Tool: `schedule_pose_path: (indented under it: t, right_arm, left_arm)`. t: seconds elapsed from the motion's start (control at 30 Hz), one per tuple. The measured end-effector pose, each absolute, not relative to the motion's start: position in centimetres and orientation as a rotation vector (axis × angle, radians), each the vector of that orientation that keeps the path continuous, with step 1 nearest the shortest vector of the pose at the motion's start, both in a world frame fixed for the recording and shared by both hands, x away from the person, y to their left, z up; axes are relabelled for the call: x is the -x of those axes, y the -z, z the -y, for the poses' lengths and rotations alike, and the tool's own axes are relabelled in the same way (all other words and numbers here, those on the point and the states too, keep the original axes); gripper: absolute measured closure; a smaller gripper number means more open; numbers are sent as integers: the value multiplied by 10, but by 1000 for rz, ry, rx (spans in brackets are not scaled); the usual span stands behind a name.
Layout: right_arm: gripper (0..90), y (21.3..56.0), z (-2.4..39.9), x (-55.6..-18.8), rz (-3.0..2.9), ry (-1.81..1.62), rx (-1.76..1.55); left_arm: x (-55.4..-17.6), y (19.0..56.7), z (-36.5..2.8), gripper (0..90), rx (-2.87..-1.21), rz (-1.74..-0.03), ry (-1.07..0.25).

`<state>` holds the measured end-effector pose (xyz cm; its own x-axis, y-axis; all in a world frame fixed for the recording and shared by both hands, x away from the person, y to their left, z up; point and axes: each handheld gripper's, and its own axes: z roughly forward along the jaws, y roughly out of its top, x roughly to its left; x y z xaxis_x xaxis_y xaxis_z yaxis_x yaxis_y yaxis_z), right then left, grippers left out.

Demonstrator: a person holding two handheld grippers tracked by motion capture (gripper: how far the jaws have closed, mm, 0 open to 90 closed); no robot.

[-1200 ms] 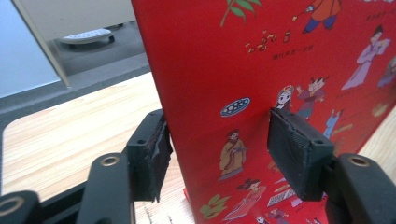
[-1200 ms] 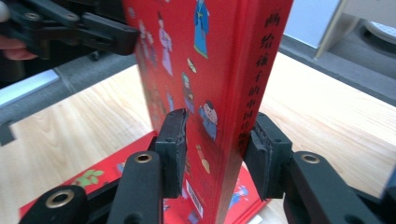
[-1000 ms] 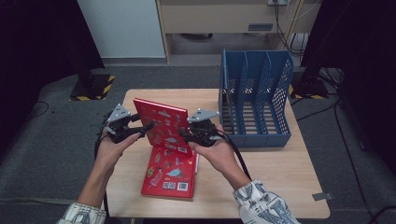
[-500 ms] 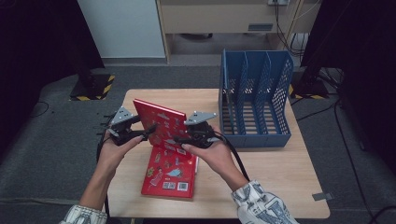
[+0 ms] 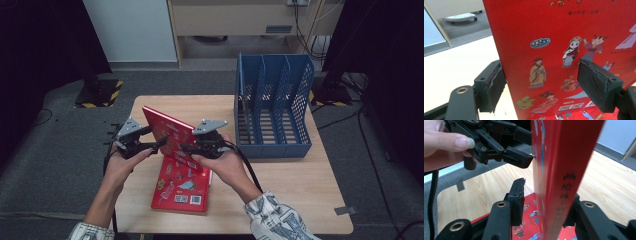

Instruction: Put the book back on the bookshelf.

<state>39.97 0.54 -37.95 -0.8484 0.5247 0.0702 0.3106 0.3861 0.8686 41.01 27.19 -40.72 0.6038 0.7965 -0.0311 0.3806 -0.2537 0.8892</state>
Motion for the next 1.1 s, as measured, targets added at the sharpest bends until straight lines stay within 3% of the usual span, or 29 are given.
schedule_pose_path:
  t: [0.3, 0.6, 0.8, 1.1]
  right_arm:
    - [603, 377, -11, -401, -2431, -1448, -715]
    - [659, 371, -7, -403, -2414, -1455, -727]
    - [613, 367, -7, -404, -2423, -1457, -737]
    - [680, 361, -7, -407, -2415, -1469, -718]
  left_arm:
    - [-408, 407, -269, 211, -1868, -944, -544]
    - [-409, 407, -260, 208, -1872, -918, -525]
    - [-411, 408, -256, 194, -1873, -911, -523]
    - [-410, 408, -255, 194, -1879, -900, -516]
